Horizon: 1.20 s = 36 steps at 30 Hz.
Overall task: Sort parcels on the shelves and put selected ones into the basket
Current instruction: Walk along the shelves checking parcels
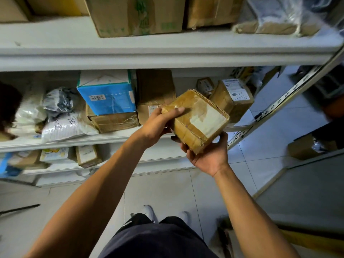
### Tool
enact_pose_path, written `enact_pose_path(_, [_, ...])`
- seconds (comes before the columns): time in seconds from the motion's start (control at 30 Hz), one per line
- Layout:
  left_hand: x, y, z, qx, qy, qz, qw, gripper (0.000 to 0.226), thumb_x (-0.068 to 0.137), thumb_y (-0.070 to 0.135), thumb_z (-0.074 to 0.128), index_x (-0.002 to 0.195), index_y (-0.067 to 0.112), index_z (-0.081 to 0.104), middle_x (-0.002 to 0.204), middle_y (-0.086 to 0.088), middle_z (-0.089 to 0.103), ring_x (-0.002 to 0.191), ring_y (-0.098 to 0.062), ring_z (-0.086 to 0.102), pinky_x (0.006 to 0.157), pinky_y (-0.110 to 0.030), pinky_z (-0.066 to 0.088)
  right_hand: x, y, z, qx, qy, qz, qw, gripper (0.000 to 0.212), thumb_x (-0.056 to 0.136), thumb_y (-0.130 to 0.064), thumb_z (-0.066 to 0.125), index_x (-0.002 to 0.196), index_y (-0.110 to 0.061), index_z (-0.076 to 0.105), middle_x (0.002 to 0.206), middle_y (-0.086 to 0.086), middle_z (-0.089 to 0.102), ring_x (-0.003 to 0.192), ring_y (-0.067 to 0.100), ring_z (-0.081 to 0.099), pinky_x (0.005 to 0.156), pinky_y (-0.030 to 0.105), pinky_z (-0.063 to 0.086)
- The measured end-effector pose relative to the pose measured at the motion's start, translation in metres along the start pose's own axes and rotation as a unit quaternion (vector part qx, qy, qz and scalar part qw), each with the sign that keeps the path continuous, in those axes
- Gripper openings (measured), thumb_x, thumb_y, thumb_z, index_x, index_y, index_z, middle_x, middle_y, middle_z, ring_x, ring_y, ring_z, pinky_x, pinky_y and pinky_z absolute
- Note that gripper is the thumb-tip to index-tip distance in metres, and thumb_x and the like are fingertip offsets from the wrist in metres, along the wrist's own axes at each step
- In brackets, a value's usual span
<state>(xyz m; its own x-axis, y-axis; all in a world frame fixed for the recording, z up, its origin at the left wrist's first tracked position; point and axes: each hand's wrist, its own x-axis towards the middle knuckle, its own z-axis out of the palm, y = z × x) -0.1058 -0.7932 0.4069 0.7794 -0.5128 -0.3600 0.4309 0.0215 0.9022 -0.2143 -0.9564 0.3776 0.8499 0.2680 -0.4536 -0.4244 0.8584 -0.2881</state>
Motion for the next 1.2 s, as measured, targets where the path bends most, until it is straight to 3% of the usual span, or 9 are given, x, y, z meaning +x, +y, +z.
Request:
enact_pose_path(0.1, [0.003,0.005,0.003,-0.001,0.067,-0.010,0.998,0.058,0.076,0.050,0.077,0.122,0.018,0.059,0.113,-0.007,0.069,0.105,-0.027,0.068,0.079,-0.040,0.062,0.006,-0.008,-0.002,-0.075,0.090,-0.070,0.991,0.072,0.094,-0.067,0.032,0.136,-0.015,0.058,0.129,0.025,0.065,0.100,0.043,0.070,0.076,0.043,0.061])
enact_pose_path(0.23, [0.015,0.011,-0.007,0.024,0.054,-0.212,0.976,0.085,0.080,0.088,0.039,0.111,0.012,0.063,0.105,-0.016,0.071,0.063,-0.016,0.065,0.044,-0.019,0.048,0.014,-0.016,-0.001,-0.190,0.154,-0.204,0.948,0.070,0.092,-0.070,0.042,0.145,-0.025,0.050,0.135,0.010,0.062,0.119,0.030,0.065,0.086,0.053,0.058])
enact_pose_path(0.43, [0.035,0.006,-0.019,0.069,0.003,-0.282,0.957,0.106,0.092,0.080,0.009,0.127,-0.006,0.061,0.108,-0.032,0.070,0.031,-0.003,0.032,0.029,-0.014,0.030,0.020,-0.033,0.007,-0.385,0.203,-0.189,0.880,0.078,0.080,-0.077,0.043,0.141,-0.029,0.052,0.126,0.002,0.069,0.115,0.024,0.064,0.074,0.031,0.051])
enact_pose_path(0.6, [0.036,0.010,-0.013,0.129,0.078,-0.206,0.967,0.075,0.090,0.080,0.031,0.095,0.011,0.061,0.076,-0.015,0.066,0.049,-0.012,0.044,0.044,-0.019,0.035,0.017,-0.050,-0.005,-0.354,0.193,-0.190,0.895,0.068,0.081,-0.057,0.057,0.138,-0.021,0.054,0.130,0.009,0.067,0.110,0.025,0.067,0.073,0.036,0.059])
enact_pose_path(0.7, [0.043,0.009,-0.011,0.178,0.139,-0.130,0.965,0.069,0.088,0.080,0.038,0.086,0.014,0.058,0.074,-0.004,0.051,0.058,-0.014,0.046,0.048,-0.025,0.040,0.012,-0.051,-0.012,-0.410,0.209,-0.251,0.852,0.051,0.076,-0.053,0.069,0.121,-0.027,0.062,0.126,0.002,0.069,0.111,0.015,0.068,0.084,0.036,0.060])
enact_pose_path(0.83, [0.054,0.007,0.002,0.305,0.191,-0.040,0.932,0.068,0.094,0.072,0.038,0.080,0.012,0.068,0.088,-0.009,0.065,0.086,-0.028,0.062,0.083,-0.042,0.056,0.006,-0.058,-0.024,-0.464,0.183,-0.306,0.811,0.088,0.066,-0.050,0.078,0.146,-0.030,0.044,0.123,-0.019,0.068,0.118,-0.001,0.062,0.088,0.021,0.056])
enact_pose_path(0.93, [0.073,0.009,0.013,0.387,0.193,0.010,0.902,0.066,0.096,0.067,0.042,0.077,0.011,0.070,0.080,-0.007,0.067,0.079,-0.026,0.062,0.067,-0.032,0.050,0.019,-0.076,-0.022,-0.503,0.154,-0.300,0.796,0.108,0.057,-0.050,0.083,0.151,-0.032,0.034,0.131,-0.018,0.060,0.117,-0.007,0.060,0.086,0.017,0.054])
enact_pose_path(1.1, [0.095,0.002,0.017,0.210,0.206,0.105,0.950,0.032,0.095,0.052,0.052,0.084,0.024,0.066,0.084,0.001,0.068,0.083,-0.021,0.067,0.067,-0.033,0.056,0.053,-0.102,-0.041,-0.375,0.225,-0.321,0.840,0.092,0.066,-0.045,0.074,0.148,-0.025,0.037,0.143,0.004,0.055,0.130,0.019,0.056,0.096,0.041,0.054])
enact_pose_path(1.2, [0.094,0.002,0.014,0.246,0.238,0.200,0.918,0.011,0.096,0.035,0.058,0.089,0.027,0.063,0.084,0.006,0.066,0.077,-0.007,0.065,0.065,-0.021,0.053,0.080,-0.107,-0.046,-0.306,0.270,-0.291,0.865,0.081,0.066,-0.051,0.074,0.140,-0.037,0.043,0.141,0.003,0.055,0.127,0.021,0.057,0.100,0.043,0.054])
